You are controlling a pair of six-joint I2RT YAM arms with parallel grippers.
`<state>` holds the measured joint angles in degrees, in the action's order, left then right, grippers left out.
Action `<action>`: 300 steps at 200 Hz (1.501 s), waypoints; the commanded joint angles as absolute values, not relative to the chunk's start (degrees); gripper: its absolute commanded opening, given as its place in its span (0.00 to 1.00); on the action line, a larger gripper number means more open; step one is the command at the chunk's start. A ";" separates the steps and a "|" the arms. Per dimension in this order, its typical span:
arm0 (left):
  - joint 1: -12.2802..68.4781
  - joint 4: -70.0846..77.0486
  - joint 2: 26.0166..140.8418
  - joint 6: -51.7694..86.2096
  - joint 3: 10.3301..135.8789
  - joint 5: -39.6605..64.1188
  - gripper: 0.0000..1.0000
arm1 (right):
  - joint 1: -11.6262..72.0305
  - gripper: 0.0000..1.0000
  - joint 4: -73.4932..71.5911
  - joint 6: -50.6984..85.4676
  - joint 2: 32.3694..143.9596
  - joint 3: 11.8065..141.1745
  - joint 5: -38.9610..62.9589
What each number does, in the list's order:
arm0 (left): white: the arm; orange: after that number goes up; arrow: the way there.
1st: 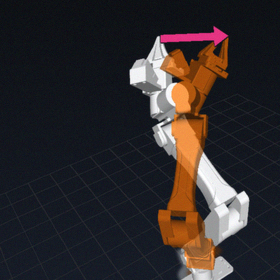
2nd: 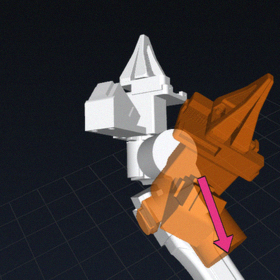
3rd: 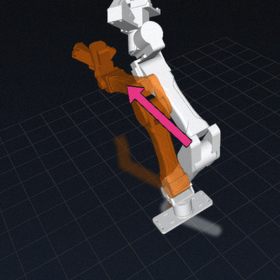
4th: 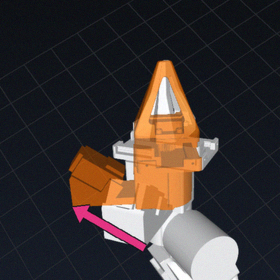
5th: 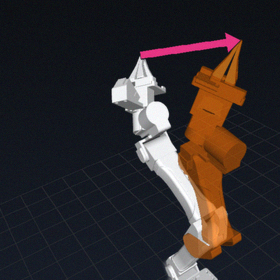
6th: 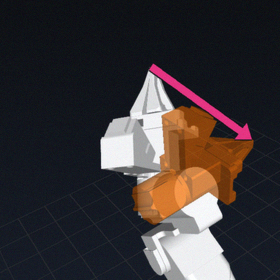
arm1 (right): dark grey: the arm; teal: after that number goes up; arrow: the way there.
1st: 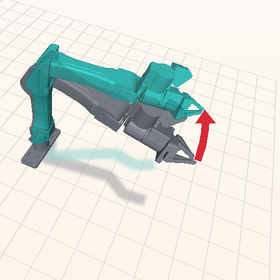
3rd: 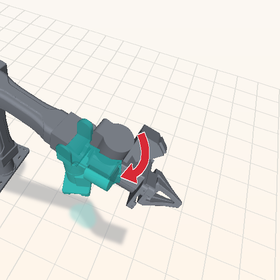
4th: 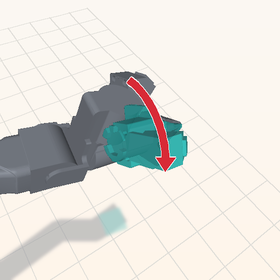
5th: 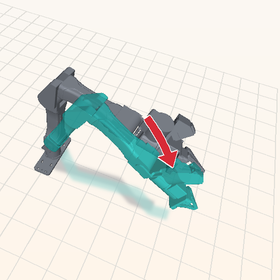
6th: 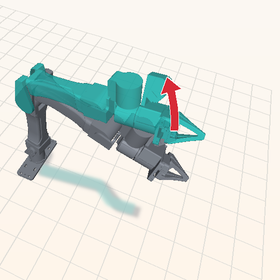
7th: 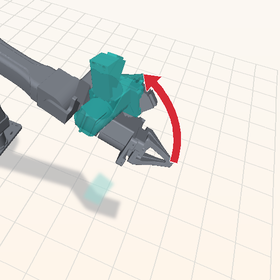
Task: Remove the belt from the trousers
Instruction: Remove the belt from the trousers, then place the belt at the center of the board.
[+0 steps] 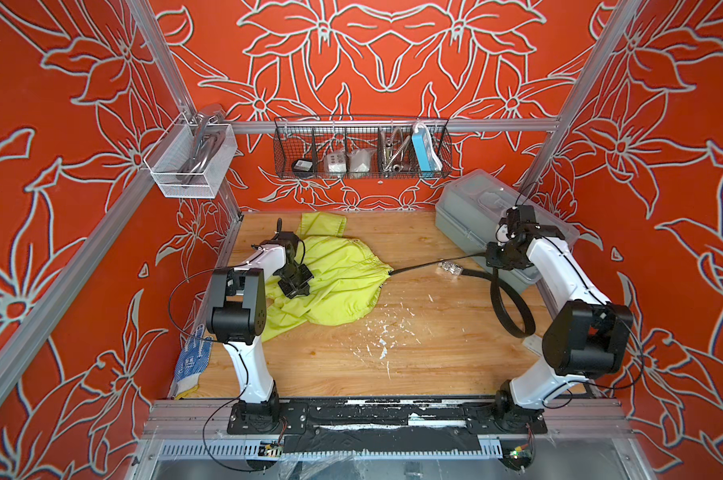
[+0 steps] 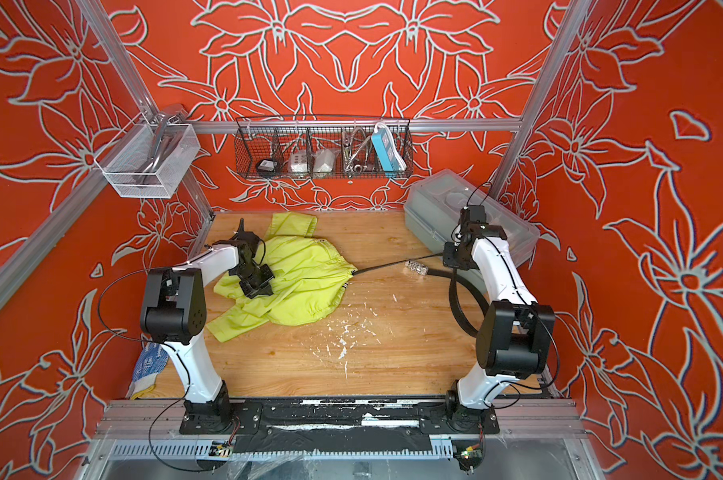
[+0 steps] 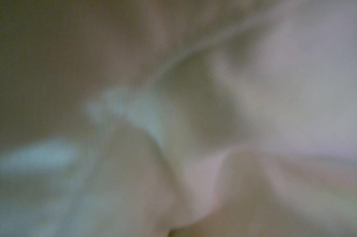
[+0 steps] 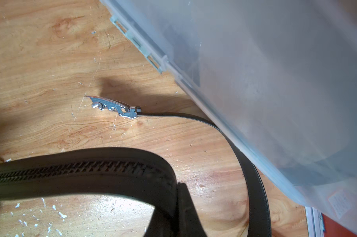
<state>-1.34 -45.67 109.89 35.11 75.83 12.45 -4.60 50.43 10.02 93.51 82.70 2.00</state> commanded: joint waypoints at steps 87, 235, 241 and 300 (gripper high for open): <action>-2.53 -48.06 113.67 35.05 77.40 7.95 0.00 | -4.38 0.00 47.61 9.55 94.20 82.05 6.92; 11.20 -26.89 100.61 43.81 67.87 32.38 0.00 | 20.43 0.00 41.58 13.56 113.59 83.51 22.78; 11.25 -28.67 100.47 42.67 68.67 31.55 0.00 | 20.45 0.00 41.68 13.35 113.77 83.56 22.58; 11.21 -45.47 91.01 28.62 77.38 24.61 0.99 | 20.30 0.70 46.96 11.38 107.25 85.87 18.70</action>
